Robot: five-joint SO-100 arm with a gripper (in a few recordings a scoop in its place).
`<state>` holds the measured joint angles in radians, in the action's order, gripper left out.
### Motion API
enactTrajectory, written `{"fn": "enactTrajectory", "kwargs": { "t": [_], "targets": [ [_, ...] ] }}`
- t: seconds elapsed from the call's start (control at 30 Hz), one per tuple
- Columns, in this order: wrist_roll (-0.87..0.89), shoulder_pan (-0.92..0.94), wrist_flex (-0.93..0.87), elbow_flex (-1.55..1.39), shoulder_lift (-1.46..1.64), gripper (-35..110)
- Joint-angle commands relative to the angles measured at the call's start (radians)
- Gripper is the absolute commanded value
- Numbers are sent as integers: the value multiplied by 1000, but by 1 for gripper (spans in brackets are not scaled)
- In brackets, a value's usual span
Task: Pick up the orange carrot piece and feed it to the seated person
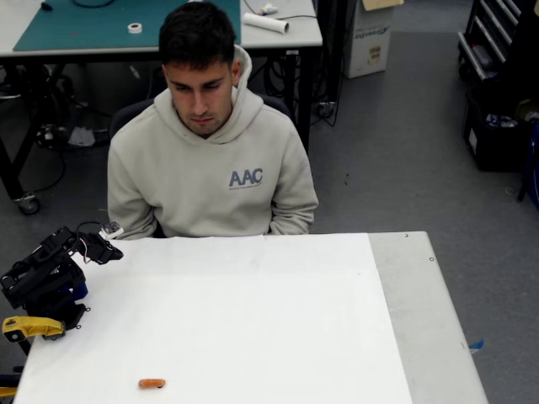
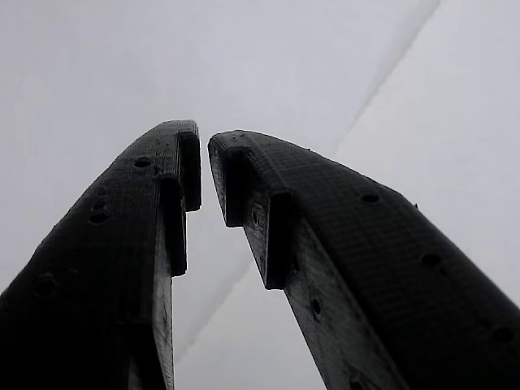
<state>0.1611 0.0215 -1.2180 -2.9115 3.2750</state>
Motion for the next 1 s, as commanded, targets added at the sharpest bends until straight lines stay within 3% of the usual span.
{"fn": "enactTrajectory", "kwargs": {
  "t": [0.0, 0.43, 0.7, 0.97],
  "targets": [
    [9, 6, -20, 14, 23, -2],
    [8, 20, -18, 48, 23, -3],
    [8, 20, -18, 295, -17, -3],
    [8, 26, -18, 495, -285, -3]
  ]
}}
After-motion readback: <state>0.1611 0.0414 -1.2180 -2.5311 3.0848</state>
